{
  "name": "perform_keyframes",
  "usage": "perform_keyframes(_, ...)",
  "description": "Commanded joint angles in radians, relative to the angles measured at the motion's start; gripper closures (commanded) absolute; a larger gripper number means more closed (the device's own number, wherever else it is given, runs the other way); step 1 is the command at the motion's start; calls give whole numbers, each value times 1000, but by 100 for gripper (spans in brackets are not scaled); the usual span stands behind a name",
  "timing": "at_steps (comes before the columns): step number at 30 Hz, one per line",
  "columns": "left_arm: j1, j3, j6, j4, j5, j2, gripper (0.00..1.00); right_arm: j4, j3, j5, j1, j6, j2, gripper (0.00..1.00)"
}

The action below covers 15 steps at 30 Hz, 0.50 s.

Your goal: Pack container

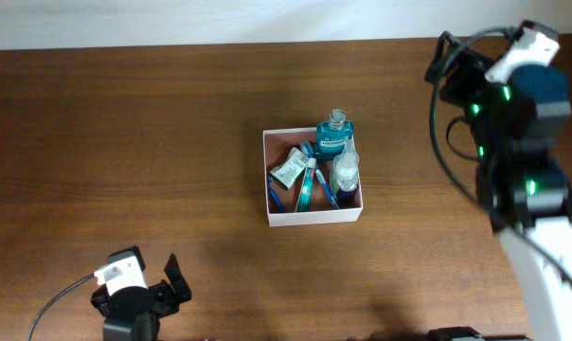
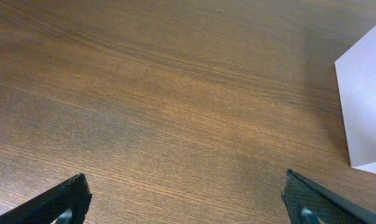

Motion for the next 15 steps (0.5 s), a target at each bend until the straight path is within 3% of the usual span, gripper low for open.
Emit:
perform_keyframes(1,6,-2,-3,-2,-10,-10,1,193,-238,-40,2,-38,-188,1)
perform_keyframes(7,6,-2,-3,-2,-10,-10,1,557,-644,-39,2,-174,-479,1)
perform_keyframes(15,6,-2,-3,-2,-10,-10,1,615,-906,-13,0,-224,-777,1)
